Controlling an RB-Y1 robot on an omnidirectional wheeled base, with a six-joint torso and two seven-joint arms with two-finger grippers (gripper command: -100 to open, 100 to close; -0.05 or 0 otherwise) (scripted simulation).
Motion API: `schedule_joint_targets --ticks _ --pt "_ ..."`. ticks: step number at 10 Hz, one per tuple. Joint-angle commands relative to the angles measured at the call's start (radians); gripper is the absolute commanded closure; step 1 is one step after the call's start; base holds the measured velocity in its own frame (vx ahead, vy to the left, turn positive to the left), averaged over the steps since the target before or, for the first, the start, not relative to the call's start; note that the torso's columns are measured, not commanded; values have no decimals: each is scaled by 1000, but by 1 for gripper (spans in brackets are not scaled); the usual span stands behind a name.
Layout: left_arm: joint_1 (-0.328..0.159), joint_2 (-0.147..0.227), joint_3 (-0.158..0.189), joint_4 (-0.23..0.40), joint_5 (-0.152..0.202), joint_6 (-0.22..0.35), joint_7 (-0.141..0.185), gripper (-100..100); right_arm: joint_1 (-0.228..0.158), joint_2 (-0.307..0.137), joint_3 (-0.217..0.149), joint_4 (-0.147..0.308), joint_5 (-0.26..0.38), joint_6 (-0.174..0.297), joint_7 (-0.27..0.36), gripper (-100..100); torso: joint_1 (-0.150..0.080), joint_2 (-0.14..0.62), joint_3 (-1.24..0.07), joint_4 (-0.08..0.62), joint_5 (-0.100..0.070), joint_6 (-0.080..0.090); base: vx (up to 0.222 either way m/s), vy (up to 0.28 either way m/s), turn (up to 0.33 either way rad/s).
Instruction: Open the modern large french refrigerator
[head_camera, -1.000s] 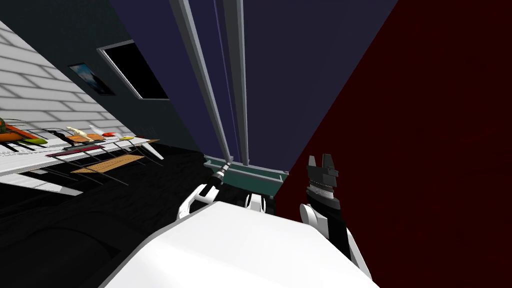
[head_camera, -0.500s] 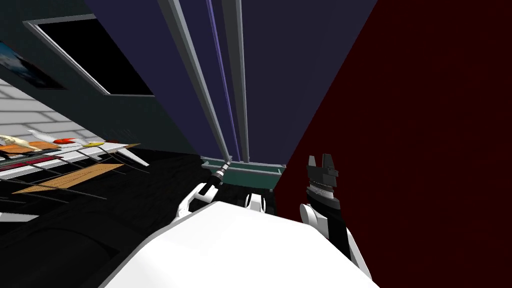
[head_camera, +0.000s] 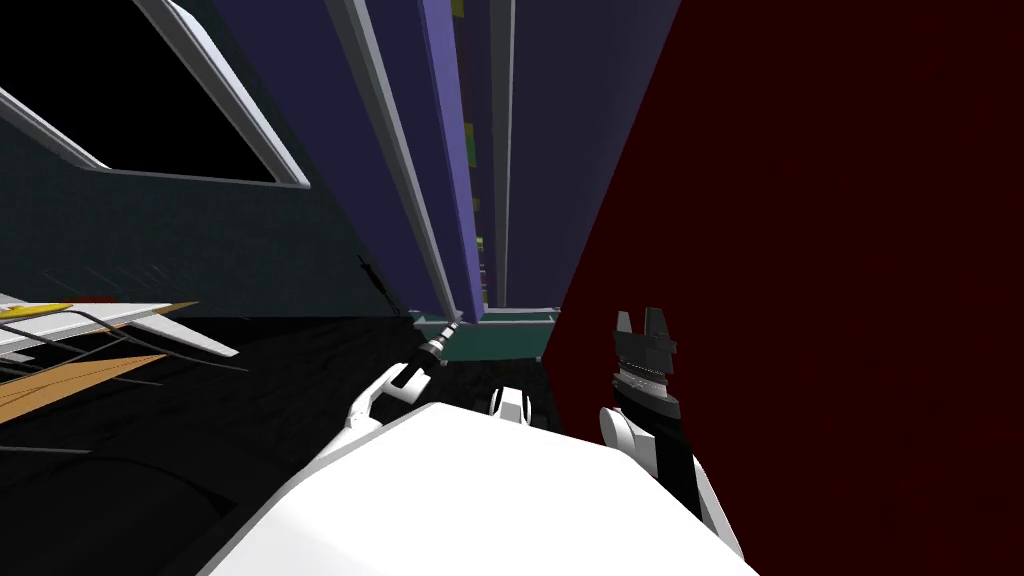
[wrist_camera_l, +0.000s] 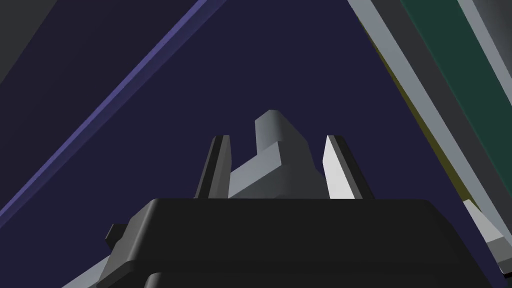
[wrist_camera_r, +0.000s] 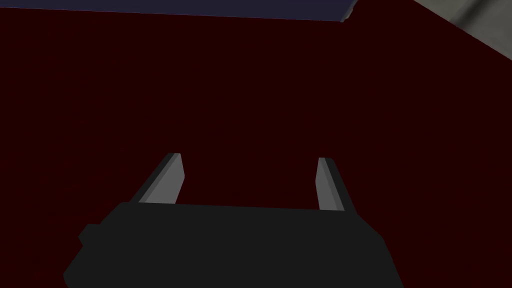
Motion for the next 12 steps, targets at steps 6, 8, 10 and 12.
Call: schedule_joint_targets --ticks 6,8,10,12 --pt "43 95 -68 -40 20 -59 16 100 1 0 0 0 0 0 0 0 4 -1 0 0 2 3 -151 185 -157" --pt "57 107 -86 -56 20 -71 15 100 1 0 0 0 0 0 0 0 8 1 1 2 0 -6 -105 183 -60" --pt "83 133 -123 -88 19 -96 13 100 1 0 0 0 0 0 0 0 13 3 1 3 1 -5 -142 256 -131" --pt "110 159 -160 -120 18 -120 11 100 1 0 0 0 0 0 0 0 10 3 2 3 1 -5 -148 249 -106"
